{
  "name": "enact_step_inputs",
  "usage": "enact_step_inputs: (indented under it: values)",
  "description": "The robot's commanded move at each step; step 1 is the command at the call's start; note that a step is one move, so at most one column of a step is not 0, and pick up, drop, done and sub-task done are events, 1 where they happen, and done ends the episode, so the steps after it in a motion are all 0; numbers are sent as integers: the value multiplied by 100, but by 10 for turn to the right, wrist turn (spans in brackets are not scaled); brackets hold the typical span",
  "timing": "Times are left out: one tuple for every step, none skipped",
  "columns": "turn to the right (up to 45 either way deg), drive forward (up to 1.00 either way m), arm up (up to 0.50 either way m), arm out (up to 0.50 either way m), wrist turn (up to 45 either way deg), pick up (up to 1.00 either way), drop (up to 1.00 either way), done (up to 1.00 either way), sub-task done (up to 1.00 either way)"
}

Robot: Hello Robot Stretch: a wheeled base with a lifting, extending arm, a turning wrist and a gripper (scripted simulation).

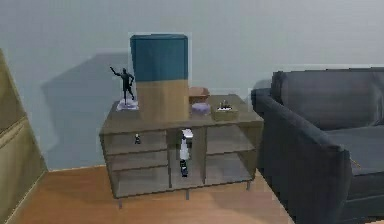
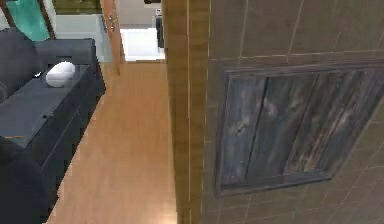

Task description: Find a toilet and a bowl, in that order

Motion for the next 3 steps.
enact_step_inputs:
  values:
    - [450, 0, 0, 0, 0, 0, 0, 0, 0]
    - [60, 0, 0, 0, 0, 0, 0, 0, 0]
    - [0, 35, 0, 0, 0, 0, 0, 0, 0]
